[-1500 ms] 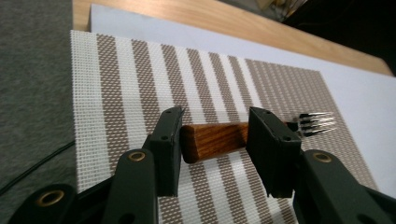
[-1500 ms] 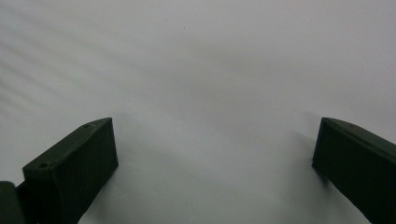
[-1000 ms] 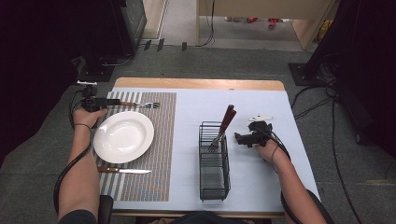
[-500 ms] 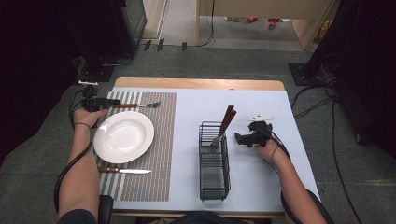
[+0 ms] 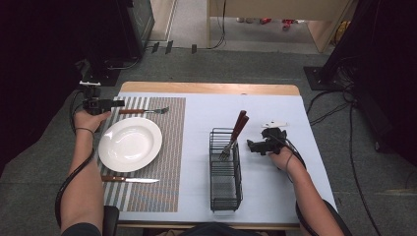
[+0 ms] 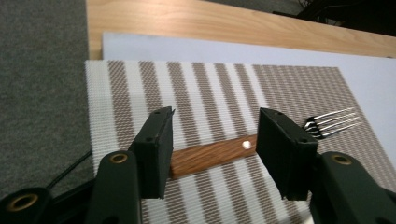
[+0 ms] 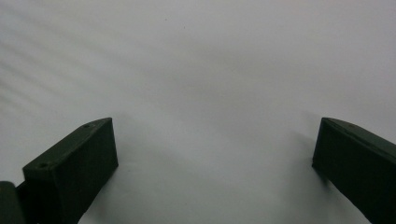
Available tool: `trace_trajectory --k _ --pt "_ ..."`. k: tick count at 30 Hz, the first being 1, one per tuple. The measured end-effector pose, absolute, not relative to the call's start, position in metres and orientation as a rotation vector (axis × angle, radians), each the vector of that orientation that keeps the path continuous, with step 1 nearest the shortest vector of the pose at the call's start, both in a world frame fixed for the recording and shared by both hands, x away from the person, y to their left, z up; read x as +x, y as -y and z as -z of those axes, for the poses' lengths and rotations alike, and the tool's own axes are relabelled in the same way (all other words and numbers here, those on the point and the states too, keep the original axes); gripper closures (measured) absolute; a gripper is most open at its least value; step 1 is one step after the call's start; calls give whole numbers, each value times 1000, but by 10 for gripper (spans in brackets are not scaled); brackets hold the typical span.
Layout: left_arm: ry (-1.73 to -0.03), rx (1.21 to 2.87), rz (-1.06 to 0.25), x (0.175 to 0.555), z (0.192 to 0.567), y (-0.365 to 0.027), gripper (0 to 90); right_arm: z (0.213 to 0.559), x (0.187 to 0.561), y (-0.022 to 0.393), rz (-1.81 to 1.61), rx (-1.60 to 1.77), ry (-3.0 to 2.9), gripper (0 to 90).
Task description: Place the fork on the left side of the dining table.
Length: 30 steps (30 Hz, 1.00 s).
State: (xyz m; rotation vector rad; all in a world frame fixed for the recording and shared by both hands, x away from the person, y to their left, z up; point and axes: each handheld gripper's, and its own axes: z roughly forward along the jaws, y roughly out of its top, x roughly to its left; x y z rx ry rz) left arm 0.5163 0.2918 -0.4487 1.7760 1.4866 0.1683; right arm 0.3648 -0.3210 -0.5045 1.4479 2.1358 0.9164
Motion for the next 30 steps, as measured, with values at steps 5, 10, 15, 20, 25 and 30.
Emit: trace_trajectory --k 5,10,15,20,25,30 --pt "-1454 1783 -162 509 437 -276 424 504 365 321 -916 1450 -2136 0" --pt "-1424 1805 -163 503 430 -259 405 504 365 321 -916 1450 -2136 0" --pt "-1384 1819 -164 493 426 -242 393 504 365 321 -915 1449 -2137 0" --pt "-1334 1855 -165 488 423 -221 381 504 365 321 -915 1448 -2138 0" --pt "-1295 1881 -175 481 420 -198 373 504 365 321 -914 1450 -2138 0" --pt "-1272 1890 -160 474 419 -175 362 504 365 321 -913 1449 -2138 0"
